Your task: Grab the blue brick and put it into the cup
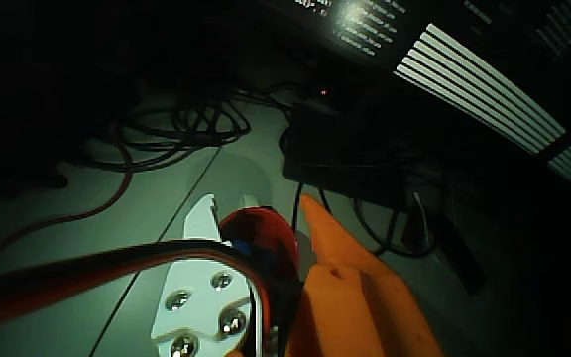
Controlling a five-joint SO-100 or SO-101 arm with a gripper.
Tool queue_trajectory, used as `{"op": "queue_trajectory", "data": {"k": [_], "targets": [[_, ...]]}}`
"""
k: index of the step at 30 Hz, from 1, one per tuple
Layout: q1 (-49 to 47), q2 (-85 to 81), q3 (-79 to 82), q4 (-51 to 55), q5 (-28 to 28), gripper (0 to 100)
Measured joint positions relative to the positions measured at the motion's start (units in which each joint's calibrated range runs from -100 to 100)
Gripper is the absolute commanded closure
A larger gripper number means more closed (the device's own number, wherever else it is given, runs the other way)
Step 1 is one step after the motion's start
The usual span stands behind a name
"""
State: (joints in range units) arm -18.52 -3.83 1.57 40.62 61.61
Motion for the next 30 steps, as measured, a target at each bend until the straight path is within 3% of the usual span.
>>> {"op": "queue_trajectory", "data": {"k": [7,11,22,30], "targets": [[-0.35,-0.26,0.00,-0.89,-1.07,69],[-1.83,-0.85,0.00,0.89,-6.01,70],[-7.23,-22.81,-0.09,23.86,-34.73,72],[-1.92,-40.85,17.44,19.76,-49.72,74]]}}
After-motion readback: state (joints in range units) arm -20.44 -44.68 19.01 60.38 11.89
